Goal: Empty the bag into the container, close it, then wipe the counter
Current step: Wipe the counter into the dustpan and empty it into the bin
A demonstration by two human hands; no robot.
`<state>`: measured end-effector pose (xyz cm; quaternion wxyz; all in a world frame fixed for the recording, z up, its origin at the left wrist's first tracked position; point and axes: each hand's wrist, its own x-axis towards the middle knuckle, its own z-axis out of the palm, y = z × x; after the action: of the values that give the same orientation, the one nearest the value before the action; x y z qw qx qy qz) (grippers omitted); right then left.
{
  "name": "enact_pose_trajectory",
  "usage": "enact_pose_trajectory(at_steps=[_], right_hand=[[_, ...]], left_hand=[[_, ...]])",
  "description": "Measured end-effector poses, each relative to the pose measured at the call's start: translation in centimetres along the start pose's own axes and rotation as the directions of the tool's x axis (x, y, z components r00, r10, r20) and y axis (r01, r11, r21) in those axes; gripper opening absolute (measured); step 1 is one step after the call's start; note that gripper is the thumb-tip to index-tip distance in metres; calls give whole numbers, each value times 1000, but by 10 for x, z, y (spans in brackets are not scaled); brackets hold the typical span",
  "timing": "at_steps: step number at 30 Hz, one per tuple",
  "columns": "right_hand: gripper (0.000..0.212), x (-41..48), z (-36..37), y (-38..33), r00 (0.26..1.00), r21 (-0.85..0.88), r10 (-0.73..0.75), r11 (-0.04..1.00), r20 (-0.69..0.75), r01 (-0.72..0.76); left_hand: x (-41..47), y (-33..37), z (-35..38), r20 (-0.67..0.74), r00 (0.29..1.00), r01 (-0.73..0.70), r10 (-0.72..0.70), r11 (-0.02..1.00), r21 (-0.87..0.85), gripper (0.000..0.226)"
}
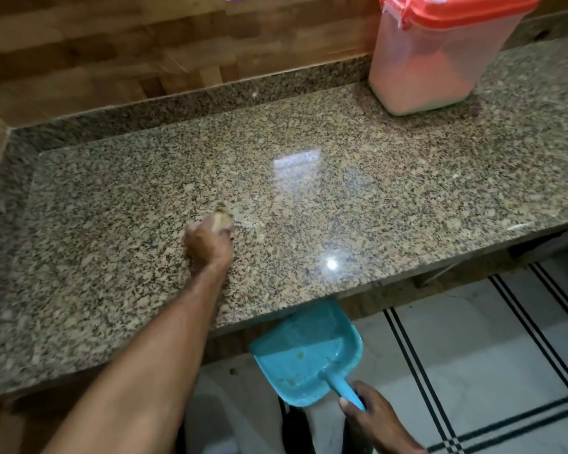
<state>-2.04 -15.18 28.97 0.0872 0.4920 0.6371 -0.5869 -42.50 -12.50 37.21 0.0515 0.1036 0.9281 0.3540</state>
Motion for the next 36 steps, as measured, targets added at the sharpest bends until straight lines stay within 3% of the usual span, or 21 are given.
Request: enact_pose_trajectory(at_steps=[3, 5, 7, 10, 13, 15, 17, 20, 22, 24, 25, 26, 29, 31, 34, 36], right_hand=[[10, 5, 0, 2, 1000, -4, 9, 1000, 0, -9], [12, 7, 2, 0, 1000, -3, 16, 1000, 6, -16], [9, 6, 3, -5, 1000, -7, 17, 1000, 10, -17], [7, 6, -1, -12, 1000, -8, 7, 1000, 3, -7], [11, 4, -3, -15, 1000, 28, 12, 1000, -2, -12], [12, 2, -3, -13, 1000, 33, 8, 999, -8, -8], [12, 2, -2, -11, 1000, 42, 17, 999, -8, -16], [11, 1, -1, -9, 999, 46, 38, 998, -7, -37], [11, -3, -2, -10, 999, 52, 51, 997, -6, -51], [12, -7, -5, -9, 998, 52, 54, 997, -9, -53], [12, -10, -7, -10, 999, 52, 52, 997, -14, -51], [12, -13, -10, -10, 999, 56, 45, 997, -17, -44], [12, -18, -16, -8, 999, 83, 41, 996, -19, -40], [14, -23, -17, -9, 999, 101, 34, 994, -23, -31], [13, -22, -17, -4, 1000, 113, 24, 993, -7, -23], [13, -22, -17, -2, 1000, 123, 25, 992, 3, -25]], left_hand=[[-39, 31, 27, 116, 962, -253, 249, 967, 21, 16], [-67, 32, 42, 251, 865, -424, 433, 901, -92, 19], [-78, 29, 41, 321, 798, -497, 510, 858, -131, 22], [-43, 20, 21, 135, 952, -264, 276, 959, -100, 20], [11, -16, -4, 71, 997, -30, 25, 996, 78, 20], [25, -20, -2, 91, 995, -64, 45, 973, 219, 25], [13, -1, 20, 163, 981, -138, 107, 972, 192, 23], [-34, 34, 58, 255, 892, -399, 373, 915, 55, 31], [-76, 44, 71, 380, 769, -559, 514, 829, 12, 33], [-104, 48, 65, 481, 665, -624, 571, 779, -62, 41], [-106, 48, 56, 457, 676, -608, 578, 788, -96, 46], [-102, 47, 47, 394, 744, -550, 539, 830, -98, 45], [-74, 20, 9, 155, 968, -208, 199, 977, 43, 29], [-58, -9, -20, 59, 998, -6, -2, 991, 137, 32], [-60, -34, -32, 38, 998, -53, 44, 953, 298, 29], [-77, -20, -21, 46, 998, -55, 46, 972, 228, 25]])
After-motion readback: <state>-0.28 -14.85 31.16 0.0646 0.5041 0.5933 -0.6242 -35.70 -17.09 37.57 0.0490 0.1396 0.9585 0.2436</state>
